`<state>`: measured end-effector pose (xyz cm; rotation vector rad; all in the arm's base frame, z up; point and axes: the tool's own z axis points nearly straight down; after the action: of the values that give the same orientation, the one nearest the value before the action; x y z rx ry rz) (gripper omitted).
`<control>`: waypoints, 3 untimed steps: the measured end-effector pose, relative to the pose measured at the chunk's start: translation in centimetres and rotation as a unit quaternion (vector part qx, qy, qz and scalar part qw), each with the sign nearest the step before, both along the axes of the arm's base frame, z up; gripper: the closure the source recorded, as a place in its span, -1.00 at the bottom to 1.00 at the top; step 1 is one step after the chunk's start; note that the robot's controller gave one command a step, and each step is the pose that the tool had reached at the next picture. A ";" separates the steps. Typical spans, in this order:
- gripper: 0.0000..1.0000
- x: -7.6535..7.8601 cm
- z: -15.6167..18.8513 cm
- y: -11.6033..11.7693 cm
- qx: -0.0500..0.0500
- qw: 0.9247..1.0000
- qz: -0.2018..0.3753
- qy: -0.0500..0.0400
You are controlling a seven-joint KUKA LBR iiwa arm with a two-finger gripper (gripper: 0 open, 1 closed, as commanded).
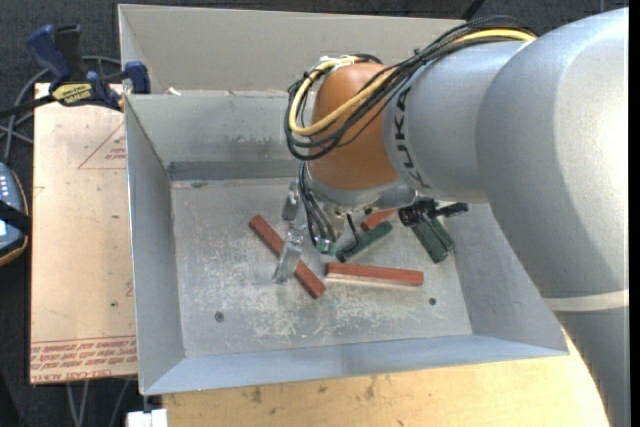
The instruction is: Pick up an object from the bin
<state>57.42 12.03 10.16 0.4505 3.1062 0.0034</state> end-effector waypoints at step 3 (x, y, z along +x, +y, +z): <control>-1.00 0.2 -3.3 1.1 0.000 0.981 -0.196 0.002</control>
Offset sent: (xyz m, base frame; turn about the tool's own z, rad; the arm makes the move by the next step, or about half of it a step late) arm 0.0018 0.0080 0.0154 0.0531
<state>57.61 13.09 6.85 1.0508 2.9606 0.0006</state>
